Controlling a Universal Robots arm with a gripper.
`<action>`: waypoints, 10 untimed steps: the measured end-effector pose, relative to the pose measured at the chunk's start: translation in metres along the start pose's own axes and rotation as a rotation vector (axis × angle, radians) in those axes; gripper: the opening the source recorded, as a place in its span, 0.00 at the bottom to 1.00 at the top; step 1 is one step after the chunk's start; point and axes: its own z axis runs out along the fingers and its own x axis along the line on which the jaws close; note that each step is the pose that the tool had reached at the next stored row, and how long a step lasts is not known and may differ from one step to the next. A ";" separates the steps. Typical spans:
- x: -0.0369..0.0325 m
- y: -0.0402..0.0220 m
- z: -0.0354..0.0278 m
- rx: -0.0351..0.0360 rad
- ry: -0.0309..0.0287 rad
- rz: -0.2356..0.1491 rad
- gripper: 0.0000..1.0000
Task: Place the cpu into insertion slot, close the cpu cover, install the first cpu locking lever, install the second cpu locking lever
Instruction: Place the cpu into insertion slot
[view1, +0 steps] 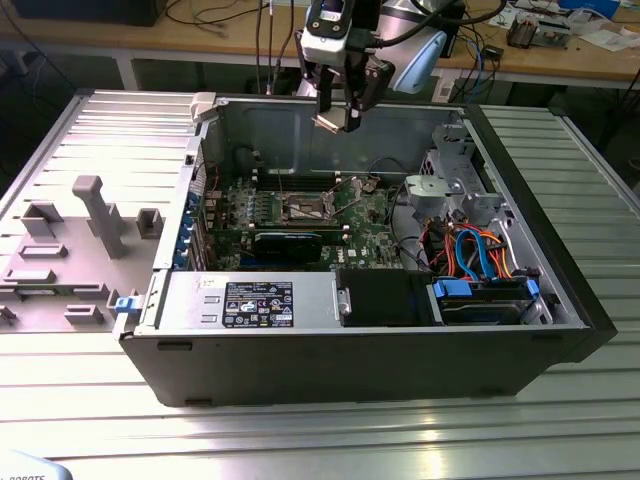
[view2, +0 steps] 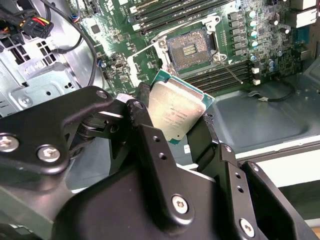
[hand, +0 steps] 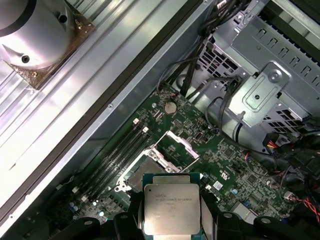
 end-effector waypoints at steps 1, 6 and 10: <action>0.0000 0.0000 0.0000 -0.0001 0.0000 0.000 0.54; 0.0000 0.0000 0.0000 -0.0001 0.0000 0.000 0.54; 0.0000 0.0000 0.0000 0.0000 0.0000 0.000 0.54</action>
